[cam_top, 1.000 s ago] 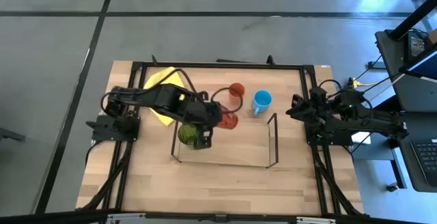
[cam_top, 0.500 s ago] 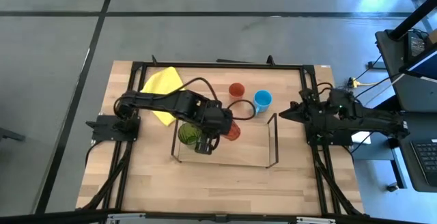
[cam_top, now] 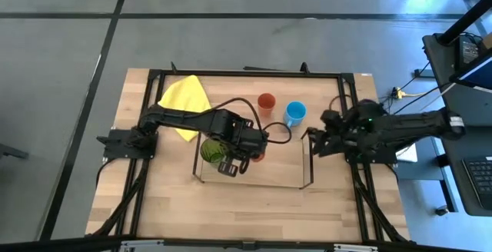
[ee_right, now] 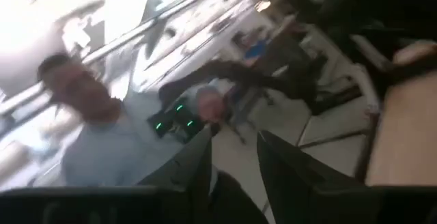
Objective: Stack small to large cups/mugs on shelf
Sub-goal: Put the red cup on the shelf
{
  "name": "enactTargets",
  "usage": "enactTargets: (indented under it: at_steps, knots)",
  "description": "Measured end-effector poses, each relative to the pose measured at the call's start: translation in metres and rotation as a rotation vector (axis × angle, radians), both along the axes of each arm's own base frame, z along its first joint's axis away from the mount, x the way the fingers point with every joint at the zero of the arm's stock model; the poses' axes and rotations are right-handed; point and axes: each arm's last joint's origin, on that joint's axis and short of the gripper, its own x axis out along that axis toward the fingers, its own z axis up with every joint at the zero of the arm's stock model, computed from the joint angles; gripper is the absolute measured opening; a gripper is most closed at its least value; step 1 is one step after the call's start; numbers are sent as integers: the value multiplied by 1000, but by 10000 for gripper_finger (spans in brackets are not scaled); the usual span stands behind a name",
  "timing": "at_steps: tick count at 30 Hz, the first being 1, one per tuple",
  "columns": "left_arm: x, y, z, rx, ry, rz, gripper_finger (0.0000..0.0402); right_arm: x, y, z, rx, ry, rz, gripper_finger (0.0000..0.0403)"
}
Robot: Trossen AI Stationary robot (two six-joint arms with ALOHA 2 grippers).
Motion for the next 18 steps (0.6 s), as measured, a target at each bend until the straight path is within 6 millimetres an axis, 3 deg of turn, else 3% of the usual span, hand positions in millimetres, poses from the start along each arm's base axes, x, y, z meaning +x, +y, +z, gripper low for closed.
enactTargets:
  at_steps: [3, 6, 13, 18]
  knots:
    - [-1, 1, 1, -14, 0, 0, 0, 21, 0, 24, -65, -83, 90, 120]
    - [-1, 0, 1, -36, 5, -13, 0, 51, -4, 35, -114, 41, 243, 120]
    - [-1, 0, 1, -14, 3, -44, 1, 107, -31, 30, -153, 243, 399, 120]
    - [0, 2, 1, -14, 2, -34, 1, 114, -60, 24, -180, 226, 323, 119]
